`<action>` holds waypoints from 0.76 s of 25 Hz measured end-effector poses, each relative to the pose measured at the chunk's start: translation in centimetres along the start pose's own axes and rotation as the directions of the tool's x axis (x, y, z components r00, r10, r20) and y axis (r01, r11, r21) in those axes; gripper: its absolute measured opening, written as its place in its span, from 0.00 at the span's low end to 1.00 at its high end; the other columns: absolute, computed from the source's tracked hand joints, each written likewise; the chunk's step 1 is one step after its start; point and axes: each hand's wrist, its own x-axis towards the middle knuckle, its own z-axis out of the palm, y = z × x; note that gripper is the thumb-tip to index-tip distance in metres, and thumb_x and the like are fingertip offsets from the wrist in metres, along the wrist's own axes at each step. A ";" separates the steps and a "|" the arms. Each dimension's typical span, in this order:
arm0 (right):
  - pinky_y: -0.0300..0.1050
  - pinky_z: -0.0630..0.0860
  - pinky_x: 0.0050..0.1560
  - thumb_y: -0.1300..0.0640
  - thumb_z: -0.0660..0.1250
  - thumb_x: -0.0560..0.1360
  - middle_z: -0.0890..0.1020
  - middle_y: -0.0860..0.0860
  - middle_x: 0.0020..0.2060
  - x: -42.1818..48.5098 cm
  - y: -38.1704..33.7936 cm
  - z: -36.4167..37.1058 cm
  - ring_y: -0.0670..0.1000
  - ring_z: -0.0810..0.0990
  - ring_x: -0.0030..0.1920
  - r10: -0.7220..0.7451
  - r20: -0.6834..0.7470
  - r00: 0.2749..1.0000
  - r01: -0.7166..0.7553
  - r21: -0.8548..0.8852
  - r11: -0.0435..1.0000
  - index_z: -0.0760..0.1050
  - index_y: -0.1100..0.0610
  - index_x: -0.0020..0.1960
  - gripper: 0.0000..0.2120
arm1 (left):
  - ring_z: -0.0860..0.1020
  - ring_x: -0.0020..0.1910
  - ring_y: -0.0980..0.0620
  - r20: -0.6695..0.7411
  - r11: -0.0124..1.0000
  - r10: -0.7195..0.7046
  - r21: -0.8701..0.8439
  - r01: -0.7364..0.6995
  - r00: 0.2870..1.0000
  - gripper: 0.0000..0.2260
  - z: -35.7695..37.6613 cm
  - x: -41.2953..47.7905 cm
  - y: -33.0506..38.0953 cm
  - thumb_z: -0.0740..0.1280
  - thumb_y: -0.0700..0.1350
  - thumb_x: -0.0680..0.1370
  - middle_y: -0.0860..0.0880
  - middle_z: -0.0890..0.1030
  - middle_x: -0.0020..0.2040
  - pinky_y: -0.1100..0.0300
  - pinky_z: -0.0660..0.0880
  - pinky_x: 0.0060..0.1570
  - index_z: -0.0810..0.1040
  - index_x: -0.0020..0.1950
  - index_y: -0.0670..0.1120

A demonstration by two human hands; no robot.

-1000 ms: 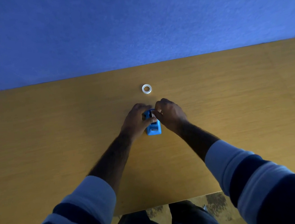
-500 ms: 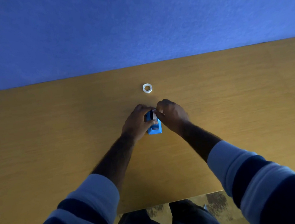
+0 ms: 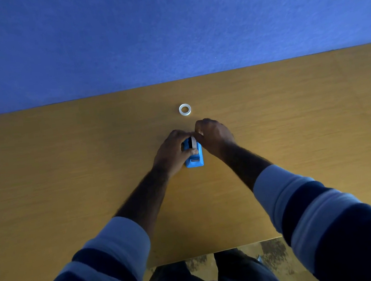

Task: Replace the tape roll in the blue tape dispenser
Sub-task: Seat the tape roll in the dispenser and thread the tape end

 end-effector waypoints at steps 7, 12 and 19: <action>0.49 0.76 0.40 0.56 0.67 0.79 0.82 0.54 0.46 -3.3 0.0 0.8 0.55 0.81 0.42 -0.185 -0.131 0.974 0.178 -0.059 0.982 0.77 0.59 0.53 0.07 | 0.77 0.58 0.56 -0.003 1.000 -0.018 -0.014 0.018 1.000 0.22 0.0 0.1 0.1 0.76 0.47 0.72 0.57 0.76 0.60 0.51 0.78 0.60 0.80 0.66 0.52; 0.46 0.72 0.43 0.55 0.67 0.80 0.83 0.53 0.44 -2.7 -0.3 0.8 0.53 0.79 0.38 -0.132 -0.150 0.980 0.129 -0.032 0.991 0.76 0.58 0.51 0.06 | 0.78 0.58 0.56 -0.003 1.000 -0.017 -0.024 0.017 1.000 0.22 -0.1 0.2 0.1 0.76 0.47 0.72 0.56 0.77 0.60 0.49 0.77 0.61 0.80 0.65 0.52; 0.45 0.69 0.35 0.57 0.63 0.79 0.80 0.53 0.43 -0.2 -0.7 0.4 0.55 0.77 0.39 0.033 -0.039 0.999 -0.030 0.082 0.996 0.75 0.57 0.48 0.05 | 0.77 0.60 0.55 0.014 1.000 0.001 0.020 -0.002 1.000 0.24 0.1 -0.2 0.2 0.74 0.49 0.74 0.54 0.76 0.64 0.51 0.76 0.61 0.76 0.69 0.53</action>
